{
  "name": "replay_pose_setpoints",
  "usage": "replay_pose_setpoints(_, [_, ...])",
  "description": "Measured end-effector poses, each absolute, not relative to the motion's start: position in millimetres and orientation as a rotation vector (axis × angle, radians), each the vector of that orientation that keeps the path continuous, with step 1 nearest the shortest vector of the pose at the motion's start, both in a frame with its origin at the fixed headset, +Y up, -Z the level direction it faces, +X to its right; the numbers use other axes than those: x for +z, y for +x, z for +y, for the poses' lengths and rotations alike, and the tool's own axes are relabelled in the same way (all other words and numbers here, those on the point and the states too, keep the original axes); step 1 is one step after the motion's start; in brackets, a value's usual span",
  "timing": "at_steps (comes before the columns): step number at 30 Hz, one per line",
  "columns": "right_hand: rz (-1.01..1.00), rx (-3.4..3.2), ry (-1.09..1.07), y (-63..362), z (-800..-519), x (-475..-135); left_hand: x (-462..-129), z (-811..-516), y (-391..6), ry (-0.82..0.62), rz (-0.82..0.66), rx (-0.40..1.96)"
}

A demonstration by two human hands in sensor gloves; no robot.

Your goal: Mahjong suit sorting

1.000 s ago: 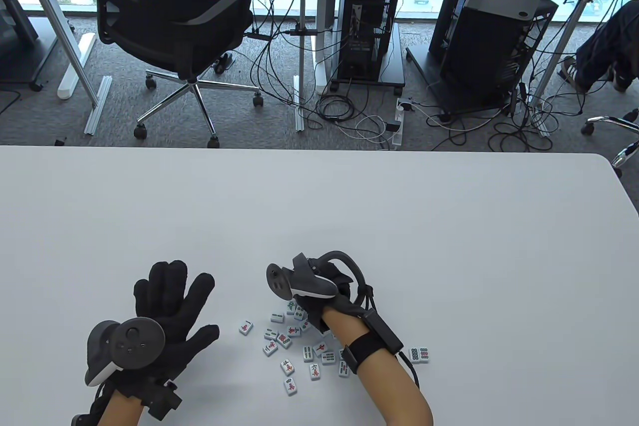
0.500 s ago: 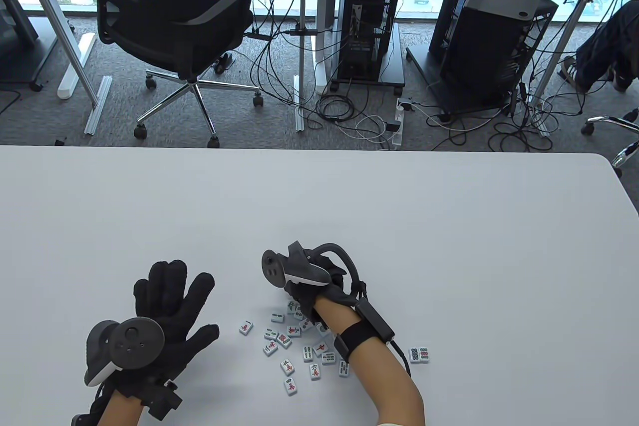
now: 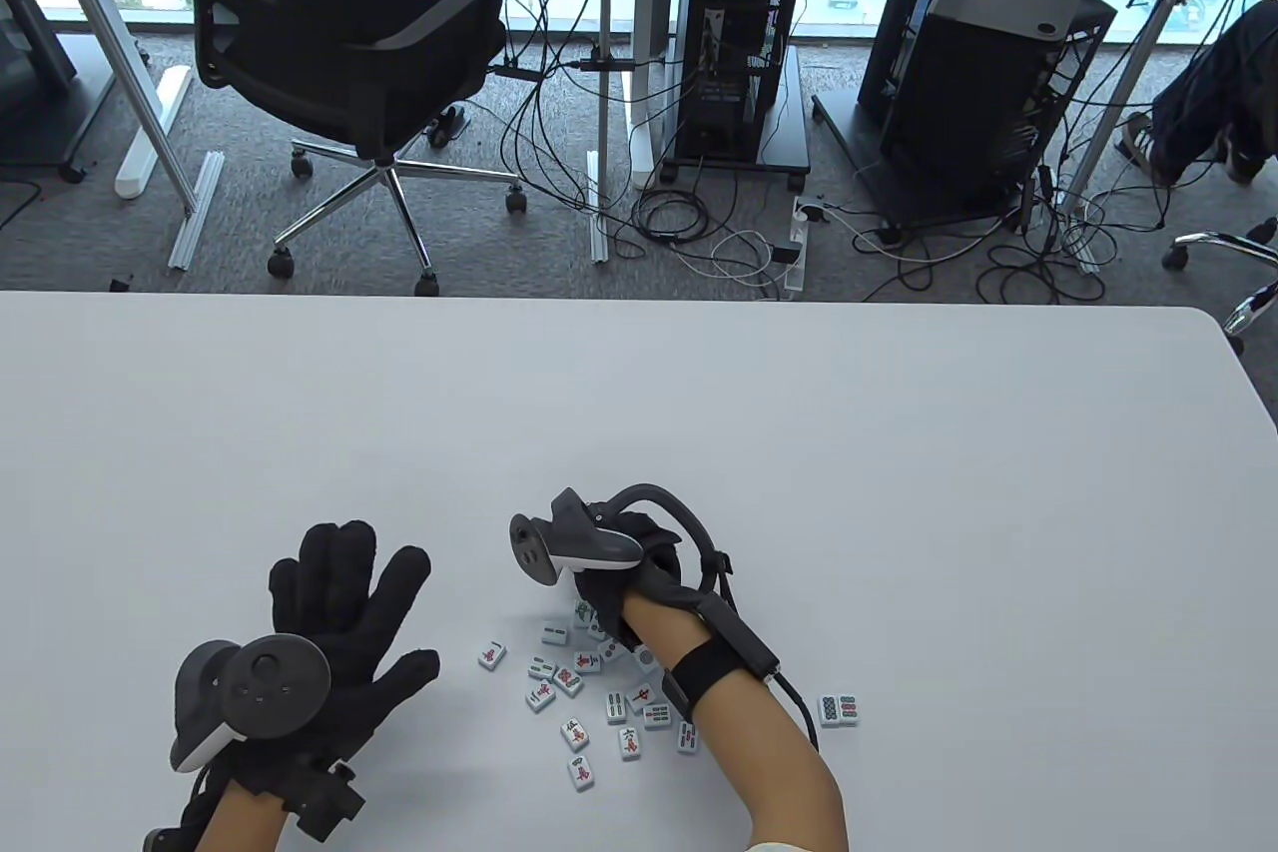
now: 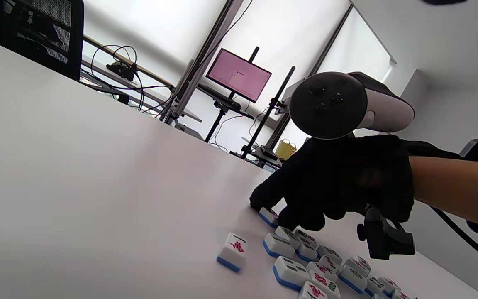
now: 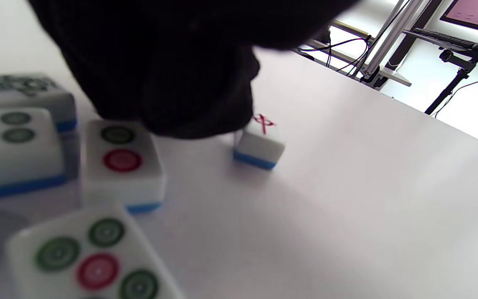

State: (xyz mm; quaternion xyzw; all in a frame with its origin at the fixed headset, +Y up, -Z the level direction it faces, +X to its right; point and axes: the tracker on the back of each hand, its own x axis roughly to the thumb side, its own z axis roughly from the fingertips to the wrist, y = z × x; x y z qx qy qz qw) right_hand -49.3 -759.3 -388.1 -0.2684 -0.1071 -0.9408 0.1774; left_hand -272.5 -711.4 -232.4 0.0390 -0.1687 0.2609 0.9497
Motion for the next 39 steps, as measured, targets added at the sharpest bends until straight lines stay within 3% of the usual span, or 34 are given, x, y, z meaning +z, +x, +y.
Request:
replay_pose_setpoints(7, [-0.245, -2.691, -0.811, -49, -763, -387, -232, -711, -272, 0.08, -0.349, 0.53])
replay_pose_setpoints(11, [-0.013, -2.731, -0.853, -32, -746, -384, -232, -711, -272, 0.086, -0.352, 0.533])
replay_pose_setpoints(17, [0.13, -2.758, -0.788, 28, -700, -372, -232, -711, -271, 0.086, -0.358, 0.532])
replay_pose_setpoints(21, [0.05, -2.789, -0.695, 82, -688, -357, -232, -712, -269, 0.077, -0.359, 0.523])
replay_pose_setpoints(29, [-0.271, -2.783, -0.543, 163, -728, -324, -233, -716, -266, 0.055, -0.361, 0.505])
replay_pose_setpoints(34, [-0.33, -2.773, -0.503, 182, -752, -312, -233, -718, -265, 0.044, -0.355, 0.495])
replay_pose_setpoints(39, [-0.325, -2.754, -0.488, 185, -756, -310, -234, -719, -265, 0.033, -0.348, 0.49])
